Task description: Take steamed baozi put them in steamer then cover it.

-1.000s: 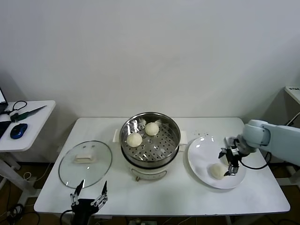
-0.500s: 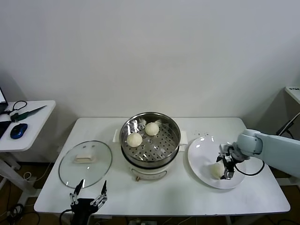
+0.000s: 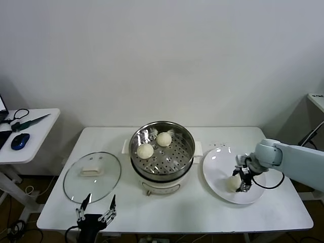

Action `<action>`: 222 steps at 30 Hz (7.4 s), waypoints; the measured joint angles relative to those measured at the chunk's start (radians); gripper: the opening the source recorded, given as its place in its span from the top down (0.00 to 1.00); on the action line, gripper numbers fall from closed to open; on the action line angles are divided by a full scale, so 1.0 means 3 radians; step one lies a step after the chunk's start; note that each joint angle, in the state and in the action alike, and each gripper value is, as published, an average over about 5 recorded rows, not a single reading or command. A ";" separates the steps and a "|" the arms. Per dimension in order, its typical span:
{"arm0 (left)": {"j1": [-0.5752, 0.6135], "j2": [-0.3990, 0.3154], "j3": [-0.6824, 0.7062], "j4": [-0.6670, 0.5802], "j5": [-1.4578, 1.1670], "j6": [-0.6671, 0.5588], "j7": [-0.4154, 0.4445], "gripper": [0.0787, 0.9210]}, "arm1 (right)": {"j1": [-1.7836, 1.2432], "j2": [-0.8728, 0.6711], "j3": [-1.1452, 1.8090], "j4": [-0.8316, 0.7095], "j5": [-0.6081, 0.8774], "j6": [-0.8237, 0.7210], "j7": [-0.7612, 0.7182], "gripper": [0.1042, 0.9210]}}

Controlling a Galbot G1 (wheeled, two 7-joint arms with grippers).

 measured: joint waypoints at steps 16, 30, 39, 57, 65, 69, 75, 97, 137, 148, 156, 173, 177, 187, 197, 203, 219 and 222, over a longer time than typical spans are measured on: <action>0.0014 -0.0018 0.0020 -0.0059 0.0022 0.0013 0.0000 0.12 | 0.1693 0.0566 -0.0880 0.0067 0.0335 0.0651 -0.0461 0.30; -0.0018 -0.0039 -0.0001 -0.0096 0.0023 0.0054 0.0009 0.12 | 0.2417 0.1547 -0.0897 0.0473 0.0075 0.1753 -0.0437 0.30; -0.0010 -0.0027 -0.0050 -0.0103 -0.0023 0.0057 0.0003 0.12 | 0.2018 0.1952 -0.0786 0.0506 -0.0553 0.2046 -0.0160 0.30; 0.0011 -0.0026 -0.0072 -0.0110 -0.0034 0.0057 -0.0002 0.12 | 0.1281 0.2305 -0.0647 0.0195 -0.1178 0.2224 0.0121 0.27; 0.0010 -0.0027 -0.0080 -0.0111 -0.0040 0.0055 -0.0003 0.12 | 0.1273 0.2311 -0.0622 0.0152 -0.1156 0.2286 0.0077 0.13; 0.0010 -0.0030 -0.0073 -0.0111 -0.0031 0.0049 -0.0003 0.12 | 0.1375 0.2239 -0.0614 0.0118 -0.1054 0.2313 0.0017 0.12; 0.0012 -0.0028 -0.0051 -0.0112 -0.0015 0.0036 0.0000 0.12 | 0.1674 0.1948 -0.0724 0.0045 -0.0710 0.2231 -0.0145 0.12; 0.0000 -0.0028 -0.0069 -0.0112 -0.0040 0.0042 0.0014 0.12 | 0.1283 0.0032 -0.0833 -0.0373 0.0101 0.1014 -0.0402 0.12; 0.0061 -0.0107 -0.0084 -0.0105 0.0008 0.0057 0.0016 0.12 | -0.0153 0.0282 0.0248 -0.1266 -0.0218 0.0764 -0.0476 0.30; 0.0041 -0.0087 -0.0031 -0.0109 0.0025 0.0048 0.0016 0.12 | 0.1128 0.0511 -0.0599 -0.0757 0.0385 0.0671 -0.0614 0.30; 0.0022 -0.0054 -0.0007 -0.0111 0.0015 0.0038 0.0016 0.12 | 0.1927 0.0938 -0.0898 -0.0290 0.1066 0.0495 -0.0596 0.30; 0.0031 -0.0033 -0.0072 -0.0114 -0.0003 0.0020 0.0009 0.12 | 0.1717 0.1970 -0.0815 -0.0314 0.1536 0.0202 -0.0354 0.30; 0.0039 -0.0030 -0.0080 -0.0114 -0.0009 0.0017 0.0009 0.12 | 0.1587 0.2079 -0.0836 -0.0379 0.1498 0.0185 -0.0340 0.30; 0.0036 -0.0031 -0.0077 -0.0114 -0.0010 0.0017 0.0010 0.12 | 0.1405 0.2162 -0.0896 -0.0467 0.1369 0.0159 -0.0308 0.30; 0.0038 -0.0039 -0.0082 -0.0115 -0.0016 0.0016 0.0009 0.12 | 0.1331 0.2149 -0.0932 -0.0519 0.1256 0.0162 -0.0322 0.23; 0.0027 -0.0043 -0.0079 -0.0115 -0.0012 0.0016 0.0010 0.12 | 0.1313 0.2132 -0.0890 -0.0557 0.1253 0.0172 -0.0304 0.12; -0.0019 -0.0026 -0.0069 -0.0116 0.0008 0.0096 0.0020 0.12 | 0.1501 0.1585 -0.0379 -0.0382 0.1626 0.0125 -0.0088 0.12; -0.0053 -0.0011 -0.0054 -0.0116 0.0012 0.0133 0.0032 0.12 | 0.1423 0.1316 -0.0132 -0.0273 0.1678 0.0049 0.0259 0.12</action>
